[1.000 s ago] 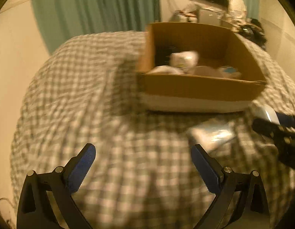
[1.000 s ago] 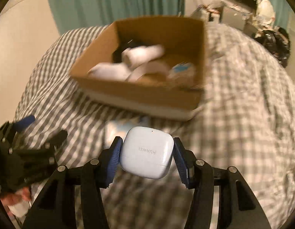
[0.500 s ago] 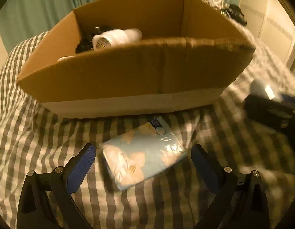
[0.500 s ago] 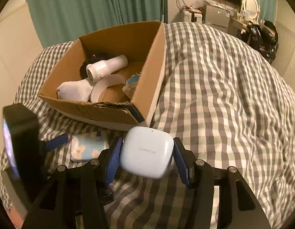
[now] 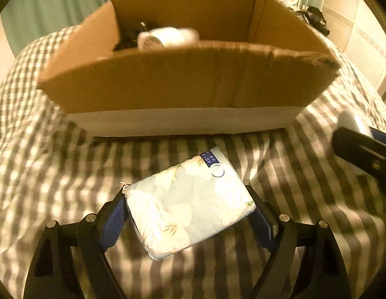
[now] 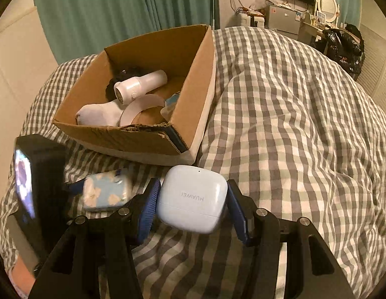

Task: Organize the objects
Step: 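Grasp the white earbud case with the right tool while the left tool grasps the tissue pack, then carry the earbud case and tissue pack into the box and release both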

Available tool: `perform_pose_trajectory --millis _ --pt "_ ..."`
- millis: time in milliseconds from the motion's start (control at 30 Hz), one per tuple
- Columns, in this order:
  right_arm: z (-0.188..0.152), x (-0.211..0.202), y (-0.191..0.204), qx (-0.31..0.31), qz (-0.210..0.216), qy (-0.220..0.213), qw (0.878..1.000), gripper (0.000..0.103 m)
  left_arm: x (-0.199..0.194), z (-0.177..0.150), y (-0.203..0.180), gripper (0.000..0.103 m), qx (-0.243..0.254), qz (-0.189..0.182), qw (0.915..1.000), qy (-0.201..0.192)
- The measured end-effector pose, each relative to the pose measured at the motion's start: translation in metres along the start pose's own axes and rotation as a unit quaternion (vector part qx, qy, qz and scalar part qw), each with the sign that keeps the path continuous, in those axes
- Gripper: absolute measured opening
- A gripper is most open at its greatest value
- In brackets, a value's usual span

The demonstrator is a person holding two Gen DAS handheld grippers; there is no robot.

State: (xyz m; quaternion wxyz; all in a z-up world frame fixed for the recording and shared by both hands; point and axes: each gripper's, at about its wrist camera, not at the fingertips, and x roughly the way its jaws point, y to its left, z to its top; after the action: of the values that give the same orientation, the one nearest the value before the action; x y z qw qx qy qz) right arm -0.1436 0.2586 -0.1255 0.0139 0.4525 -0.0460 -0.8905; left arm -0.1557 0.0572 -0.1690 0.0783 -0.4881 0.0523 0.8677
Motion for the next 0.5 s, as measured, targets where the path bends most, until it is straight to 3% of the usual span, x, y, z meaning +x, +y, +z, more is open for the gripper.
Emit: perform_pose_trajectory --millis 333,500 --pt "-0.011 -0.031 0.026 -0.024 0.0 -0.017 1.0 0.053 -0.083 -0.011 0.038 0.088 -0.016 0.015 0.997 -0.074" --pt "-0.014 -0.06 0.04 -0.034 0.015 -0.039 0.999 0.053 -0.111 -0.016 0.035 0.088 -0.029 0.016 0.9949 -0.095"
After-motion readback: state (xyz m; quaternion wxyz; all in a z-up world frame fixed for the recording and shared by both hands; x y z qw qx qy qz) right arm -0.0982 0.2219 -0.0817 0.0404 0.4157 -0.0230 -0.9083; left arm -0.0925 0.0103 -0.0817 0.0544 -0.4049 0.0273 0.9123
